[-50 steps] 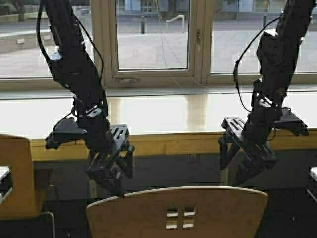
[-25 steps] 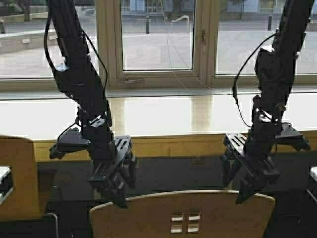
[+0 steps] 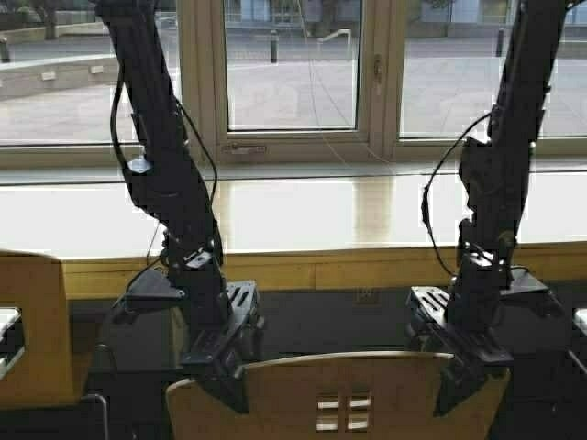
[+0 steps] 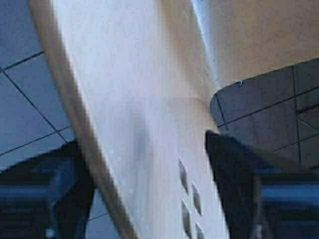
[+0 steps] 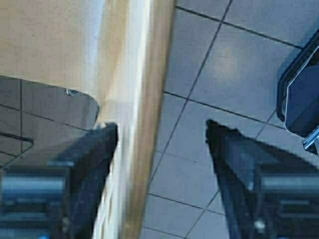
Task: Push the chairs under the table
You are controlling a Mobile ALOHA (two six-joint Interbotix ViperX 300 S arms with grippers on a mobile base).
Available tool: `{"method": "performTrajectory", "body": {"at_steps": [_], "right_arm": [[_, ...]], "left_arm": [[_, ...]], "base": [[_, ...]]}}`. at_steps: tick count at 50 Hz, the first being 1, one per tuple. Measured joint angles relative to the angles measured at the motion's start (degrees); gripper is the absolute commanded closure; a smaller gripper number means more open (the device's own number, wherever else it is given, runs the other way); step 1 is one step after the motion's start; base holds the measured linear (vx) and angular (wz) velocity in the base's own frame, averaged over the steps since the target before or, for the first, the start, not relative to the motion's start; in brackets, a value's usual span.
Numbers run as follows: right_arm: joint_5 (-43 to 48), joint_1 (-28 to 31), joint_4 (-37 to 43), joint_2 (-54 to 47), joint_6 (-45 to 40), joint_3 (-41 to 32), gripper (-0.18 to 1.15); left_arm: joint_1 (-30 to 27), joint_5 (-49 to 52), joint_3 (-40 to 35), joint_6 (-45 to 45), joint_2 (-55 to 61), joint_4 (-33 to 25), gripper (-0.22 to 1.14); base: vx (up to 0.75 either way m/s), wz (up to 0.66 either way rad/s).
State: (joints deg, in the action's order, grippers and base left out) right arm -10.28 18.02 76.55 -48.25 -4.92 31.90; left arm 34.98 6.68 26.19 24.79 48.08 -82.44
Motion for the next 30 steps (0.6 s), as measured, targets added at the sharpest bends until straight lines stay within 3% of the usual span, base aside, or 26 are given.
{"method": "performTrajectory", "body": {"at_steps": [7,11,15,24,27,30], "right_arm": [[-0.70,0.00,-2.02,-2.37,0.00,-2.81,0.10],[-0.88,0.00,-2.55,-3.34,0.00,-3.78,0.18],[-0.97,-0.09,-2.64,-4.22,0.00,-4.31,0.33],[-1.14,-0.26,-2.37,-5.27,-1.32,-5.10,0.85],[-1.23,-0.35,-2.11,-5.54,-2.37,-5.45,0.95],[-1.32,-0.62,-2.02,-5.63,-2.64,-5.71,0.95]], "left_arm": [[0.00,0.53,-1.93,0.00,2.11,0.00,0.05],[0.09,0.70,-2.81,-0.18,3.25,-0.09,0.18],[0.53,0.88,-3.25,-0.18,4.22,-0.09,0.37],[-0.18,0.79,-3.60,1.67,5.19,-0.62,0.86],[-0.18,0.79,-3.96,2.20,5.27,-0.70,0.94],[-0.09,0.62,-4.22,2.55,5.27,-0.70,0.92]], "base": [[0.00,0.00],[0.01,0.01],[0.01,0.01],[0.01,0.02],[0.01,0.02],[0.01,0.02]]}}
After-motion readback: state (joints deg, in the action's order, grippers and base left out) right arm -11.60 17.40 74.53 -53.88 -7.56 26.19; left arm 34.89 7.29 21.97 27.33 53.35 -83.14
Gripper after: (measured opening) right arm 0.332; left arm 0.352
